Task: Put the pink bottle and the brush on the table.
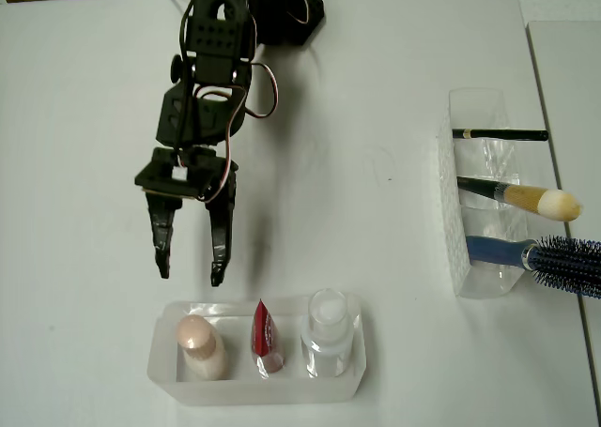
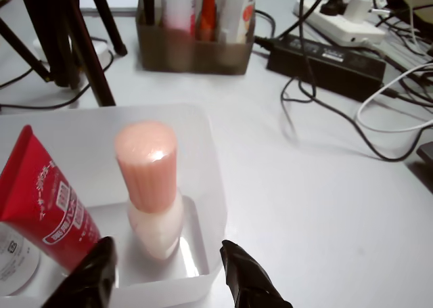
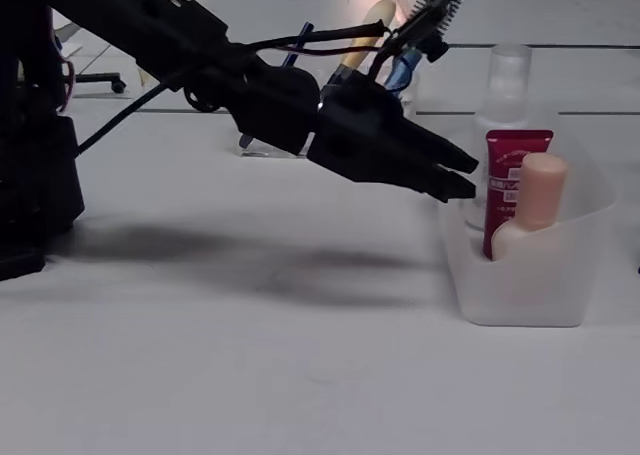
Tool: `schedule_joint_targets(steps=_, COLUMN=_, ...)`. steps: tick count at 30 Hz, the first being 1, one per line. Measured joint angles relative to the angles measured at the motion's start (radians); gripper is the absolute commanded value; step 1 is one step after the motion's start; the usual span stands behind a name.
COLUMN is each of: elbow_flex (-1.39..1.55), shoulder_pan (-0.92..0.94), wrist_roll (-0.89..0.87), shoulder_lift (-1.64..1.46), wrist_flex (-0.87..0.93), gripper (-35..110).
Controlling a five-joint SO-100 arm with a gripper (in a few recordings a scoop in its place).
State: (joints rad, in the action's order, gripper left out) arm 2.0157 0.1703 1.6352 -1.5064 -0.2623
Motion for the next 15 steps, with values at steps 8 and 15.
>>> schedule_joint_targets(steps=8, elbow_flex=-0.075, shoulder_pan=0.006, wrist_roll=0.0, shoulder_lift=0.067, wrist_flex=0.0, gripper=39)
schedule_joint_targets(steps=15, elbow_flex=-0.179, shoulder_pan=0.009, wrist_roll=0.015, shoulder_lift=0.163, wrist_flex=0.0, gripper=41)
